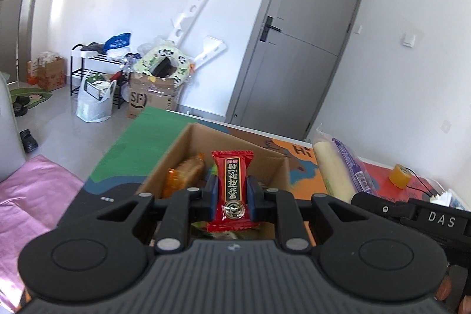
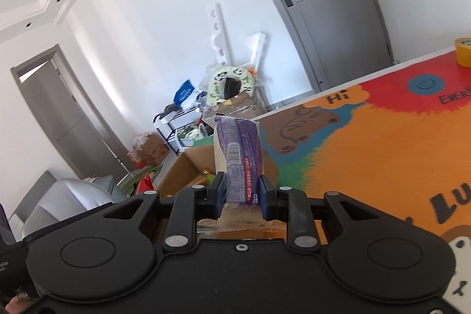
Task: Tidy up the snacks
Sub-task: 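Carry the red snack and purple bread stick into the box and open both grippers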
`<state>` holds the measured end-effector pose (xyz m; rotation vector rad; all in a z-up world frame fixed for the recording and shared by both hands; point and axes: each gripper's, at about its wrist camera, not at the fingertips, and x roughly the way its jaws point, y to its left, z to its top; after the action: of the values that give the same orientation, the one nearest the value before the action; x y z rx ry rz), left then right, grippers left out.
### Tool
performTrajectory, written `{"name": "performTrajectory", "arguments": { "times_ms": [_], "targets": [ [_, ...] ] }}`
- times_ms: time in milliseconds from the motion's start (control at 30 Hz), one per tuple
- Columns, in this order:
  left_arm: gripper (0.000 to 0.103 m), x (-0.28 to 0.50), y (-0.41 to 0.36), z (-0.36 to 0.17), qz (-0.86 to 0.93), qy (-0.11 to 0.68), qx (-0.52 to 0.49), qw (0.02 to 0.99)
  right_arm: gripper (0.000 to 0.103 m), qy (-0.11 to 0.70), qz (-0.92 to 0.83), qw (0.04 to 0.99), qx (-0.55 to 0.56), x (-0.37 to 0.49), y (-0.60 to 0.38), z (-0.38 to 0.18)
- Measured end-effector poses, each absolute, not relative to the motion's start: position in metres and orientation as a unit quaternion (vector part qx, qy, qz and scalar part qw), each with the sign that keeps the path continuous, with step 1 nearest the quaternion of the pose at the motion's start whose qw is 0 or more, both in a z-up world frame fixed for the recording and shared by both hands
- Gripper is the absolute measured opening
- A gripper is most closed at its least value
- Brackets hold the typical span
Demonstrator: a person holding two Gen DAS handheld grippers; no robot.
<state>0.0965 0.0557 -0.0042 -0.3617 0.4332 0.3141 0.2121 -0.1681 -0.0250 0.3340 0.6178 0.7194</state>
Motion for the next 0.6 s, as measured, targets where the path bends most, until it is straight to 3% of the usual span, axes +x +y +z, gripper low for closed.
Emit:
{"name": "performTrajectory", "arguments": {
  "times_ms": [467,600],
  "targets": [
    [0.019,0.084,0.086,-0.012,0.155,0.21,-0.202,0.944,0.024,0.304,0.36,0.872,0.137,0.203,-0.116,-0.02],
    [0.019,0.084,0.089,-0.014,0.157,0.213,-0.205,0.942,0.042,0.308,0.358,0.868,0.154,0.205,-0.113,-0.022]
  ]
}}
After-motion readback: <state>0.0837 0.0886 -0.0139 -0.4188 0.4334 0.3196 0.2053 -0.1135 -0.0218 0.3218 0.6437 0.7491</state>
